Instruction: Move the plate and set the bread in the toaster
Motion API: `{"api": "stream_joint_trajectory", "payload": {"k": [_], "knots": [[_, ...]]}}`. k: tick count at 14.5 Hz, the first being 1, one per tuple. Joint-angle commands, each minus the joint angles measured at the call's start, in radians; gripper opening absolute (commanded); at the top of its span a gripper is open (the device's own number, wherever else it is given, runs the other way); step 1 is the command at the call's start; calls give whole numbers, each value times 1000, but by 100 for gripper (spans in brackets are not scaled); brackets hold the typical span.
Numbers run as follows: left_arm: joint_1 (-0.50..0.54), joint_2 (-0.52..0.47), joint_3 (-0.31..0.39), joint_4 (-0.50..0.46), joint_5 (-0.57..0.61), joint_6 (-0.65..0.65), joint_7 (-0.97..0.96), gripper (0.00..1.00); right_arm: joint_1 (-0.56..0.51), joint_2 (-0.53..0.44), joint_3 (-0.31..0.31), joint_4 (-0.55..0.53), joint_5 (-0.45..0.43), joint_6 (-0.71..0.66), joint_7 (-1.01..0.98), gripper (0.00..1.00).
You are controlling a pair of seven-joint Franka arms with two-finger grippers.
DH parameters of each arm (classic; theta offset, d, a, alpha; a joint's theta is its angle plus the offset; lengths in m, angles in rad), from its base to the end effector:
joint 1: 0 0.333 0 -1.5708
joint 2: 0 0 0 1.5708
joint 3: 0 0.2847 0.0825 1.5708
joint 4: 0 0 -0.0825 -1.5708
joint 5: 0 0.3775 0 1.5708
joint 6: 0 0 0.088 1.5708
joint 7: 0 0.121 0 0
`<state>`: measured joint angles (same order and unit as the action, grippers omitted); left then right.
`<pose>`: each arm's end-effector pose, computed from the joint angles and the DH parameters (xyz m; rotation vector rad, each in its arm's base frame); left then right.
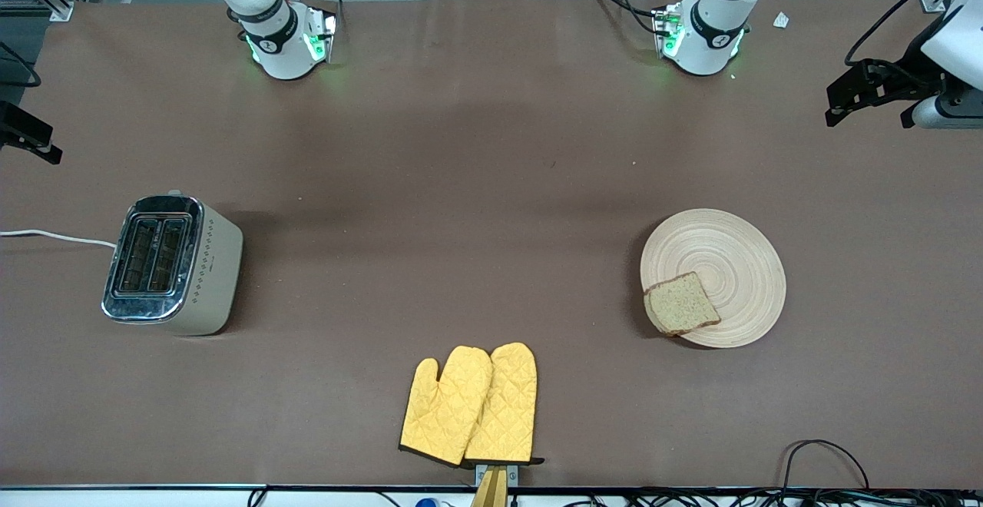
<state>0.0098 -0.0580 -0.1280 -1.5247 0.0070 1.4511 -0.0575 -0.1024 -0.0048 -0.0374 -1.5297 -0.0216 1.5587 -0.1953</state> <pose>0.5152 -0.0623 0.6207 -3.1244 0.0932 0.0231 0.5408 -0.0788 0.5999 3.1133 0.0854 0.0463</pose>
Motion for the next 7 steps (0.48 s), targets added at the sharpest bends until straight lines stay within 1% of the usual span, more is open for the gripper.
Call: {"api": "stream_joint_trajectory", "payload": {"k": [1,3,5,7], "knots": [[2,7,4,21,-10,-6,18,100,-5,-3,10,-1,0,9,2,100],[4,10,4,21,-9,-6,18,100,-7,-3,10,-4,0,11,2,100],[4,39,5,23,-2,-6,18,100,-7,-3,10,-4,0,11,2,100],[24,90,40,23,-18,9,16,100,-7,-1,10,-4,0,12,2,100]]}}
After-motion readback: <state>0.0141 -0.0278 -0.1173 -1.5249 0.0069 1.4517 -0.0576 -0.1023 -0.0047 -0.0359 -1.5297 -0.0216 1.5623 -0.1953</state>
